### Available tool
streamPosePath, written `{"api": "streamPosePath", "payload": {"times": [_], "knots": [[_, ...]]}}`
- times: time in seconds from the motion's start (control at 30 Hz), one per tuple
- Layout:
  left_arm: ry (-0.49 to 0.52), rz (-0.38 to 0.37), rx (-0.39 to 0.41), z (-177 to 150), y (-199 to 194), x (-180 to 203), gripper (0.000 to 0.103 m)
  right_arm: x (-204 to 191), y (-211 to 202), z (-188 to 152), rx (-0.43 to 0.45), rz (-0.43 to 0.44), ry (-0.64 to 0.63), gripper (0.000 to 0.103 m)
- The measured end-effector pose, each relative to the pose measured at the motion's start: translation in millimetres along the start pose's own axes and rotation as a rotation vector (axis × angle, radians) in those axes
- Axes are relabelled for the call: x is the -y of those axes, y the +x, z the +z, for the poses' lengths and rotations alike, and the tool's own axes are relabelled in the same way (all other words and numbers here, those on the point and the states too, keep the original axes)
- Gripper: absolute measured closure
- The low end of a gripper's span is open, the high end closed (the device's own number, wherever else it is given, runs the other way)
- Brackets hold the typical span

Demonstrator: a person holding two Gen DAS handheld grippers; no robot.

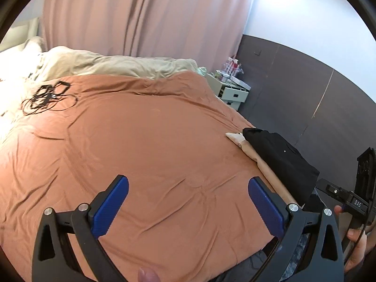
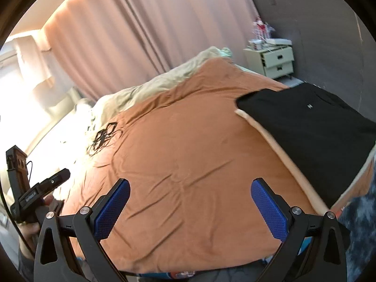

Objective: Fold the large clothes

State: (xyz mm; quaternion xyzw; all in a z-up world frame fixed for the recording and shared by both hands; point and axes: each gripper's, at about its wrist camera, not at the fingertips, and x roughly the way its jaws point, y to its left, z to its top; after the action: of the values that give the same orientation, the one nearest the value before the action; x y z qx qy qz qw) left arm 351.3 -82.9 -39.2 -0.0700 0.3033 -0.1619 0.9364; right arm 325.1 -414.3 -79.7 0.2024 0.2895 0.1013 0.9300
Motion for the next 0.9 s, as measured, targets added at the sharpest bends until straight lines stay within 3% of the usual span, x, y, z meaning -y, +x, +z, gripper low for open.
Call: {"api": "streamPosePath", "payload": {"times": [0.23, 0.57, 0.9], "knots": [[-0.015, 0.037, 0.066, -29, -64, -31, 0.0, -48, -13, -22, 0.02, 0.016, -0.088, 0.0], [0.022, 0.178, 0.163, -59, -141, -63, 0.0, -96, -29, -55, 0.059, -0.018, -0.163, 0.0], [-0.017, 0.234, 0.157, -95, -171, -93, 0.0, -117, -44, -77, 0.097, -0.038, -0.192, 0.0]]}}
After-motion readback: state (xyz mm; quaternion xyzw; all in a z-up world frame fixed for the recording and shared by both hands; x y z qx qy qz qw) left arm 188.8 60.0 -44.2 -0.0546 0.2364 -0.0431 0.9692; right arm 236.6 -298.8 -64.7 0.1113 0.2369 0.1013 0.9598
